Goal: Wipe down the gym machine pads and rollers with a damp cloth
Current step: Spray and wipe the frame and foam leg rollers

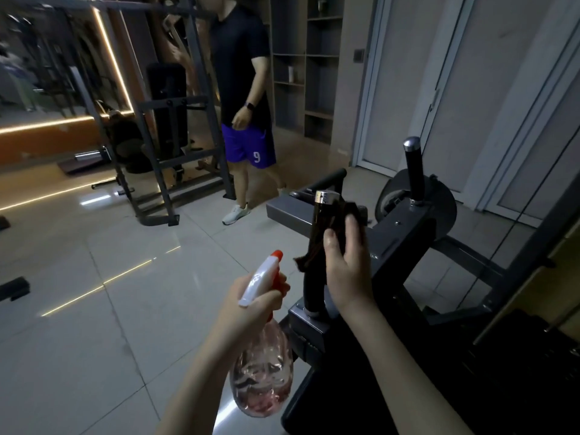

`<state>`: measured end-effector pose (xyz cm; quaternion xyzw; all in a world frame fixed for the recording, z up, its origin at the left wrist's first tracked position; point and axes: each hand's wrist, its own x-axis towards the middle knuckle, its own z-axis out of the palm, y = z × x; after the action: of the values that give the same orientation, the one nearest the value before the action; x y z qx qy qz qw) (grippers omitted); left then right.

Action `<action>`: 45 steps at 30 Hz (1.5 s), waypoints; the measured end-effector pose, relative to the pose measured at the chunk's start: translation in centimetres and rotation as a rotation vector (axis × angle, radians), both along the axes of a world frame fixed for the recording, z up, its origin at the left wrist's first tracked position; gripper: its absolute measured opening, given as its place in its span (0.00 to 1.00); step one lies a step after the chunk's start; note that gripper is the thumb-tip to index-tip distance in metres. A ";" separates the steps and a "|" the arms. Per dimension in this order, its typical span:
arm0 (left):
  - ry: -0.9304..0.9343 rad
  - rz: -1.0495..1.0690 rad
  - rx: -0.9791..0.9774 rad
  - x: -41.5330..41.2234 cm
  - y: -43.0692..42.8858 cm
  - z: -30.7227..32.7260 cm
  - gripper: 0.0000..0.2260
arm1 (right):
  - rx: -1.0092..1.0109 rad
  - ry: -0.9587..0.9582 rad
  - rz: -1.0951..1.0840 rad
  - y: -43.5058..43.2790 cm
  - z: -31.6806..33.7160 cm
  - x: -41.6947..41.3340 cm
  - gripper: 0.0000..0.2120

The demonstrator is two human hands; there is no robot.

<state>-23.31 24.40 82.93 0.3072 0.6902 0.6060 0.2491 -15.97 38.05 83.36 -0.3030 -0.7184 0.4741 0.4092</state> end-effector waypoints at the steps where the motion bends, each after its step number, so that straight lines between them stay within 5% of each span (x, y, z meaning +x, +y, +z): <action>1: -0.004 -0.005 -0.006 0.0 0.0 -0.1 0.14 | -0.050 0.013 -0.046 -0.3 -0.9 0.2 0.27; 5: -0.010 -0.045 -0.016 -0.1 0.1 -0.4 0.15 | -0.234 0.127 -0.224 -0.1 -0.8 0.4 0.28; 8: 0.013 -0.056 -0.014 -0.4 -0.2 -0.4 0.15 | 0.057 0.278 -0.308 1.5 3.4 -0.2 0.24; 14: 0.033 -0.039 -0.037 -0.9 -0.8 -0.7 0.14 | 0.400 -0.129 -0.202 2.9 6.7 -3.9 0.17; 17: 0.026 -0.041 -0.044 -0.9 -0.9 -0.9 0.13 | 0.143 -0.201 0.063 4.8 8.6 -3.1 0.09; 20: 0.020 -0.069 -0.027 -0.6 -0.7 -0.9 0.15 | -0.129 -0.305 0.241 6.9 10.5 -3.1 0.12; 22: 0.007 -0.074 -0.008 -0.4 -0.5 -0.8 0.15 | -0.128 -0.400 0.225 7.3 10.4 -3.6 0.18; 30: -0.011 -0.088 -0.028 -0.4 0.0 -1.1 0.16 | 0.391 -0.291 0.170 4.4 8.6 -2.0 0.12; 34: -0.014 -0.055 -0.006 -0.7 0.2 -1.1 0.19 | 0.587 -0.427 0.101 4.3 8.7 -3.0 0.08; 39: 0.003 -0.051 0.005 -0.5 0.5 -1.1 0.18 | 0.323 -0.482 0.198 6.5 10.2 -4.4 0.04; 45: -0.001 -0.068 0.003 0.0 0.5 -1.6 0.16 | 0.114 -0.058 0.005 4.6 7.4 -3.5 0.03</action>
<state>-23.33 24.92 81.32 0.3306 0.6781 0.5985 0.2696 -19.47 42.68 90.78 -0.2910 -0.7564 0.4246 0.4037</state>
